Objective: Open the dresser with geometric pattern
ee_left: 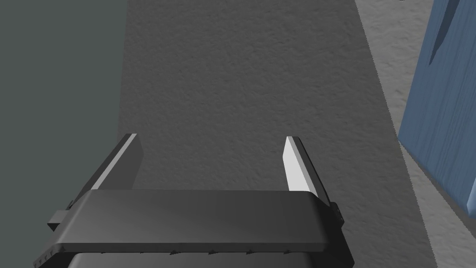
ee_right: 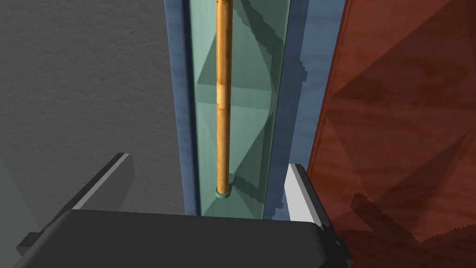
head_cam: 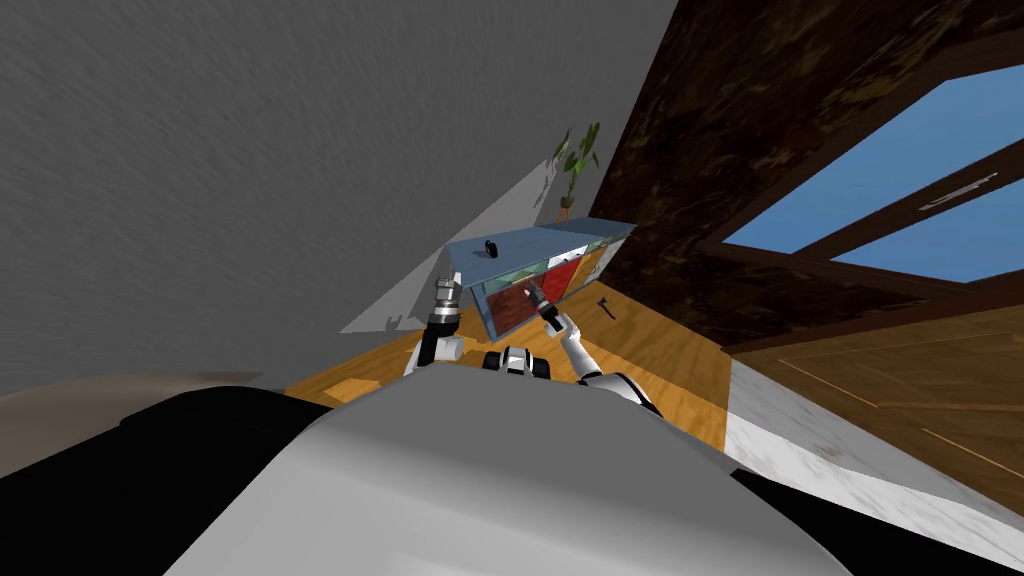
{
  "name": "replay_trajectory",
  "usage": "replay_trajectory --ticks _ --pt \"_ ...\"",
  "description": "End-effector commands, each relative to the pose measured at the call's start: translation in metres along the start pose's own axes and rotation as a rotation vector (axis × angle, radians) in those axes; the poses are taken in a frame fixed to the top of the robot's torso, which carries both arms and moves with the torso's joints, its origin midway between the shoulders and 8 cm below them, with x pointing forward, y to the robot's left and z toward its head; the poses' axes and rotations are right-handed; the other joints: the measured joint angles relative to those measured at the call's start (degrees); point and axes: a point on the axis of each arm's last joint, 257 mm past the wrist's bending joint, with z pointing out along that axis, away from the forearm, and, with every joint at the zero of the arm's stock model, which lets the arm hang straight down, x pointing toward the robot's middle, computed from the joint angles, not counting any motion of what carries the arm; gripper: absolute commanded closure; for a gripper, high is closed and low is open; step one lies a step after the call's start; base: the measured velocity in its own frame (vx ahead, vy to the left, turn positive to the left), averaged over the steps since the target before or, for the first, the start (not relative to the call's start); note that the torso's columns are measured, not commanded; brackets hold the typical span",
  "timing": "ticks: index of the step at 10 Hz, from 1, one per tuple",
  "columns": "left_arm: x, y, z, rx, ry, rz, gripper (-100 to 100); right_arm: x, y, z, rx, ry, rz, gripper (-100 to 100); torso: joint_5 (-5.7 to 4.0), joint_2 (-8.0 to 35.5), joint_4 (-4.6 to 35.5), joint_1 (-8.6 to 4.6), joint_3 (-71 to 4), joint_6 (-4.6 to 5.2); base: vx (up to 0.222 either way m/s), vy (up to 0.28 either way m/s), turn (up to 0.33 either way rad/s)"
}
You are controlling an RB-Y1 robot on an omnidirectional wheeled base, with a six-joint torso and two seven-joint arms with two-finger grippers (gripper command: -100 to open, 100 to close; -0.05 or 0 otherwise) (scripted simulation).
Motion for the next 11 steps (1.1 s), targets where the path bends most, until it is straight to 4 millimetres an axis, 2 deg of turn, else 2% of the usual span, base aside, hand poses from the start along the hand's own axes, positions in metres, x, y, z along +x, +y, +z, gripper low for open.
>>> replay_trajectory --ticks 1,2,3,4,10,11 --pt "0.000 0.000 0.000 0.000 0.000 0.000 0 -0.005 -0.001 0.005 0.005 0.001 0.016 -100 -0.04 0.17 0.04 -0.12 0.10 0.00 0.059 0.057 0.008" --pt "0.000 0.000 0.000 0.000 0.000 0.000 0 0.000 -0.010 0.016 0.002 0.006 0.015 -100 -0.10 0.45 0.11 -0.37 0.26 0.03 0.047 0.066 0.045" --pt "0.000 0.000 0.000 0.000 0.000 0.000 0 -0.004 -0.008 0.014 0.006 0.001 0.014 -100 -0.08 0.43 0.14 -0.23 0.27 0.00 0.030 0.039 0.013" --pt "0.000 0.000 0.000 0.000 0.000 0.000 0 -0.003 -0.008 0.015 0.004 0.003 0.015 100 -0.07 0.38 0.10 -0.24 0.23 0.03 0.005 0.007 -0.002" --pt "0.000 0.000 0.000 0.000 0.000 0.000 0 -0.002 -0.009 0.016 -0.004 -0.008 0.016 100 -0.05 0.30 0.20 -0.22 0.17 0.09 -0.128 -0.090 -0.016" --pt "0.000 0.000 0.000 0.000 0.000 0.000 0 0.003 -0.015 0.024 -0.011 -0.005 0.018 -100 0.00 0.05 0.19 0.04 0.04 0.04 -0.052 -0.016 0.024"
